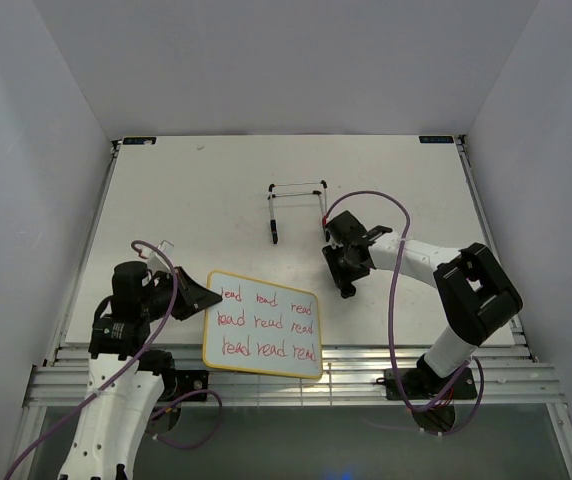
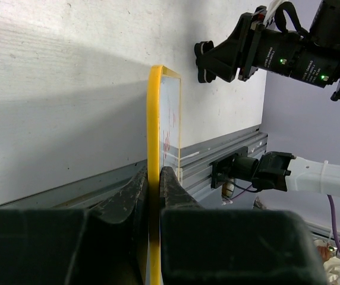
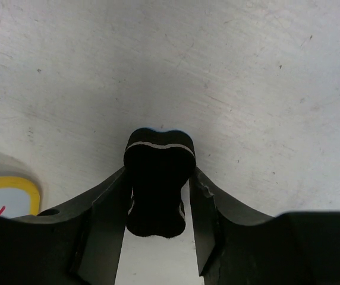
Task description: Erase the whiteboard
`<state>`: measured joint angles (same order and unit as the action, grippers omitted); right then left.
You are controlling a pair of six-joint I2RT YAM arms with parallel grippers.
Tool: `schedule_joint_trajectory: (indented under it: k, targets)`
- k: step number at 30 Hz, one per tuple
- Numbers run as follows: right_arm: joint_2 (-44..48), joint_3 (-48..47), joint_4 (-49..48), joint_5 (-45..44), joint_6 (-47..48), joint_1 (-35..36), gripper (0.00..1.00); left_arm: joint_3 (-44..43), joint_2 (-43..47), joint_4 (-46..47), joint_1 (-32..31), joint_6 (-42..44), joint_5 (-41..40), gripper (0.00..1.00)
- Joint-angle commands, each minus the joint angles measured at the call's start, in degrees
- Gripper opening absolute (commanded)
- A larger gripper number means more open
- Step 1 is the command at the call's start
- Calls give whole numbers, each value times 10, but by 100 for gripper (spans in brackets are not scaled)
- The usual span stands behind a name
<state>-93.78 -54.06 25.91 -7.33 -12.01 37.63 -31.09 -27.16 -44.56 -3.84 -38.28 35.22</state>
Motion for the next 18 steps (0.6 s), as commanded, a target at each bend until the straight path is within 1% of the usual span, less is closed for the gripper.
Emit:
schedule_joint_trajectory:
  k: [1,8,14,18]
  targets:
    - [-5,-24,-17,-4,9,3,49,11,4,14,2,13,-36,0]
    - [3,-25,-14,-8,8,3,50,21,4,23,1,14,-29,0]
    - [33,-24,-2,-15,4,3,50,20,9,23,2,14,-30,0]
    - [31,-25,4,-16,5,3,50,20,11,24,2,14,-31,0]
